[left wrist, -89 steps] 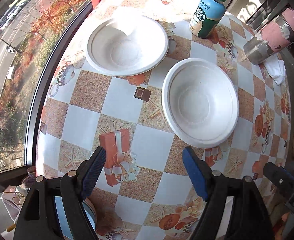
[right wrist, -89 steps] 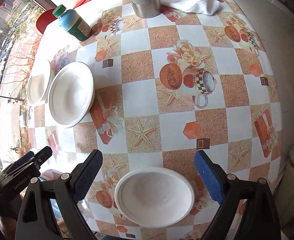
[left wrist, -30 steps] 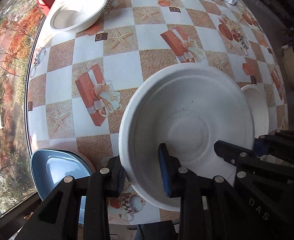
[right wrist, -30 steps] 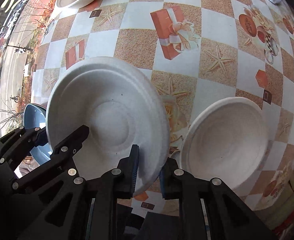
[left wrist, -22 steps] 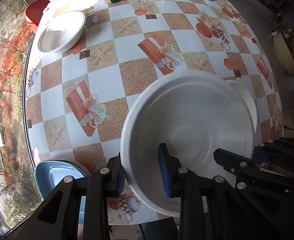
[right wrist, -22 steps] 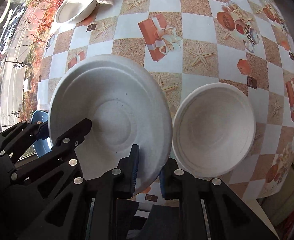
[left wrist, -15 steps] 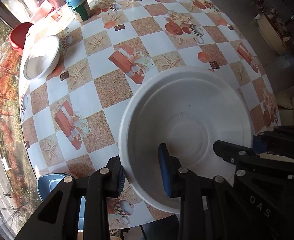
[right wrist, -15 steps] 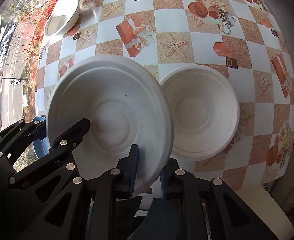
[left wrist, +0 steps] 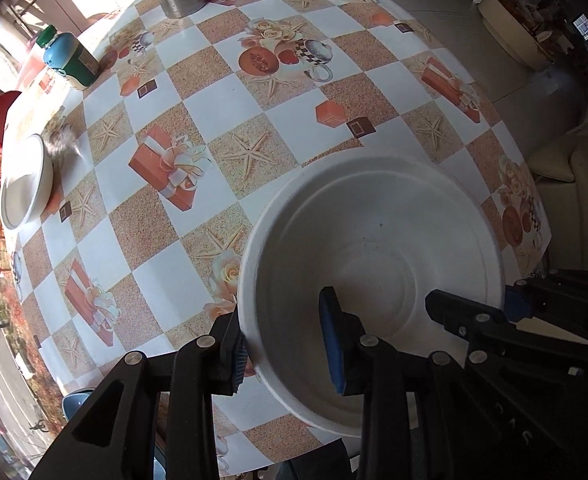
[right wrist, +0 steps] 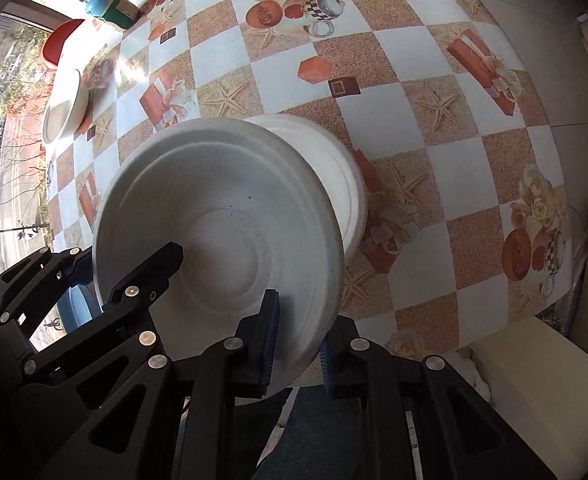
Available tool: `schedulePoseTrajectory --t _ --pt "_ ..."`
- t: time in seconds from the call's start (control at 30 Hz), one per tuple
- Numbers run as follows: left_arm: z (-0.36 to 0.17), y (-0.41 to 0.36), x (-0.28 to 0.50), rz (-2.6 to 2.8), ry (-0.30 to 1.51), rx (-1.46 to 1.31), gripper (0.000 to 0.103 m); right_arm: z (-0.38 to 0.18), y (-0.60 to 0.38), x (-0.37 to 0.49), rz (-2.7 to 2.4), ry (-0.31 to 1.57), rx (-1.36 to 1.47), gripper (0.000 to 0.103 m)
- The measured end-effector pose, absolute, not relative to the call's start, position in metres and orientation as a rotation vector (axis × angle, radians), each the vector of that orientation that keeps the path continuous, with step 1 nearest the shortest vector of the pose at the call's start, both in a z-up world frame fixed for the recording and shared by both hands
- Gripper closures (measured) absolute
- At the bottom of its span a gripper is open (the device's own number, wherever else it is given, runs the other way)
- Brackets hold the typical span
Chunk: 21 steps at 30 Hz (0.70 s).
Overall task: Organize plates and bowls
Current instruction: 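Lower the held white bowl into another white bowl and open the right tool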
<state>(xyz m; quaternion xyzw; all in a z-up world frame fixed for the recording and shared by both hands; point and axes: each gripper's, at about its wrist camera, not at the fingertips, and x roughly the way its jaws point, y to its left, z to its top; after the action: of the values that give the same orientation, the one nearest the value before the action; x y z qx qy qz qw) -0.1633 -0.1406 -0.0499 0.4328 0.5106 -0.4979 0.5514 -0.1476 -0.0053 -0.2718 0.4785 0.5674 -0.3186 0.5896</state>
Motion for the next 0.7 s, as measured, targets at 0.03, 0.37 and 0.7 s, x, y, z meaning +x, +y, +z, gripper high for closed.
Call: schedulePoseTrajectory --t 0.03,0.37,0.7 --pt "-0.051 -0.144 -0.162 -1.166 1.206 1.02 0.065 -0.272 -0.009 -0.151 -0.748 1.316 1.119 0.082" --pt "-0.057 -0.106 -0.112 -1.016 1.27 1.0 0.024 -0.286 -0.035 -0.176 -0.866 1.321 1.098 0.003" --pt "-0.054 -0.052 -0.068 -0.93 1.409 0.817 0.024 -0.292 -0.02 -0.187 -0.912 1.328 1.223 0.003"
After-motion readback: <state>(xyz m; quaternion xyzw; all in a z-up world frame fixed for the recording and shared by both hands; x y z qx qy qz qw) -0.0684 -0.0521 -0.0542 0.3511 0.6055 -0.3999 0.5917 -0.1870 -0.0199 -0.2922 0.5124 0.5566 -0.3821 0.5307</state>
